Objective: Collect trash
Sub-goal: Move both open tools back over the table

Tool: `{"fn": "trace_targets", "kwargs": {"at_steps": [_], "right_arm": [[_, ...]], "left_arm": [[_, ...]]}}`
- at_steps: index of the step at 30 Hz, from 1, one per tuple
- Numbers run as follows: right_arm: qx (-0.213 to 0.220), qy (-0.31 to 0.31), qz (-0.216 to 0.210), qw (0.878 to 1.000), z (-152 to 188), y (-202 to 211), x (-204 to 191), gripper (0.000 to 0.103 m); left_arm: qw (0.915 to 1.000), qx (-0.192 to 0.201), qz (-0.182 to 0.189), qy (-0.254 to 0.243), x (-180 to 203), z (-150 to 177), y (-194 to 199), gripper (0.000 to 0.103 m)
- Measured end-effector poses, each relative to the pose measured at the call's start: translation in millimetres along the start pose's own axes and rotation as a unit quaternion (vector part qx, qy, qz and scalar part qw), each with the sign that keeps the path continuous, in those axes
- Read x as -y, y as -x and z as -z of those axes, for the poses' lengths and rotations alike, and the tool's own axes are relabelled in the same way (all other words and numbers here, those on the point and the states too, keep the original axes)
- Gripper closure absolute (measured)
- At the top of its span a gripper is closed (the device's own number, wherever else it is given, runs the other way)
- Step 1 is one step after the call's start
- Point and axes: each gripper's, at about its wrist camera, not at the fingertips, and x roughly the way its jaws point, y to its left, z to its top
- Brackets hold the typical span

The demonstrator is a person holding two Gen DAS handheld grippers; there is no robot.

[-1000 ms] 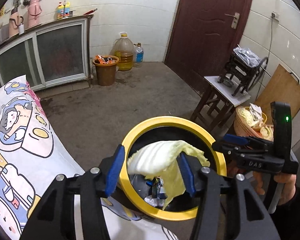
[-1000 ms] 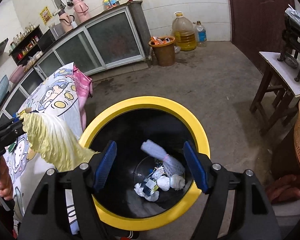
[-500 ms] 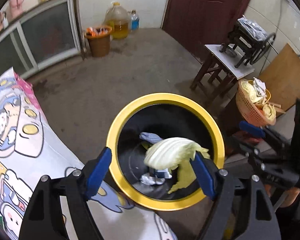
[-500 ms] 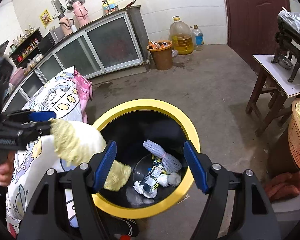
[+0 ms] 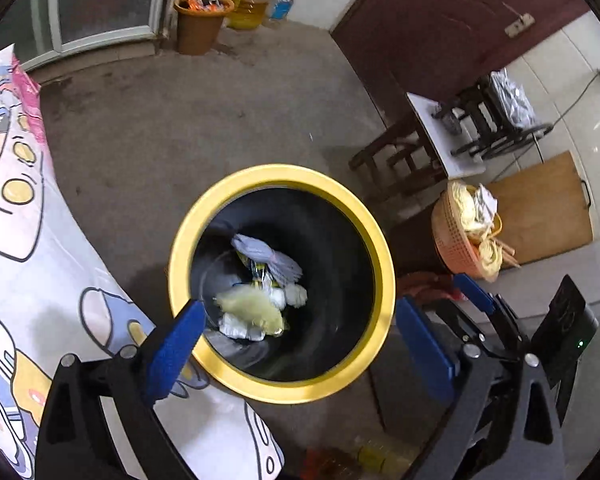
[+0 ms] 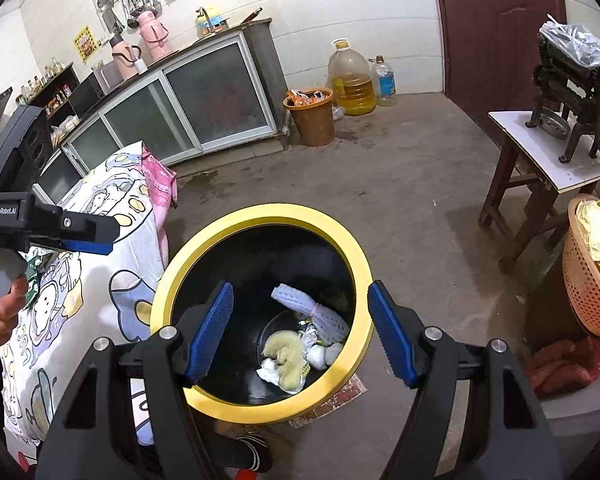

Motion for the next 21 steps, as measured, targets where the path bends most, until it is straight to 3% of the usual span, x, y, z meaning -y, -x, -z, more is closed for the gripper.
{"fn": "trace_targets", "kwargs": {"at_steps": [6,12,16,20,21], "right_arm": [[-0.004,0.031,-0.006,1.000,-6.3,-6.7,-23.7,0.036],[-0.008,0.086,-0.046,0.995,-15.8,-24.2,-81.0,0.036],[-0.003,0.145,-0.103,0.984,-18.0,-41.6,-154.7,0.036],[0.005,0.203,-0.147,0.968,-13.0,-58.8,-229.1,0.036],[0.010,0.228,-0.152,0.962,-9.7,-64.0,-254.1,0.036]], "left_arm": [[0.9981,0.061,0.004,0.006,-36.2,18.2,42.1,0.011],[0.9855,0.166,-0.030,-0.011,-94.5,64.0,127.2,0.011],[0.9711,0.219,-0.094,-0.019,-142.6,113.3,186.8,0.011],[0.9492,0.230,-0.215,0.003,-196.4,167.6,231.7,0.008],[0.9460,0.227,-0.231,0.015,-210.5,180.0,240.9,0.008]]}}
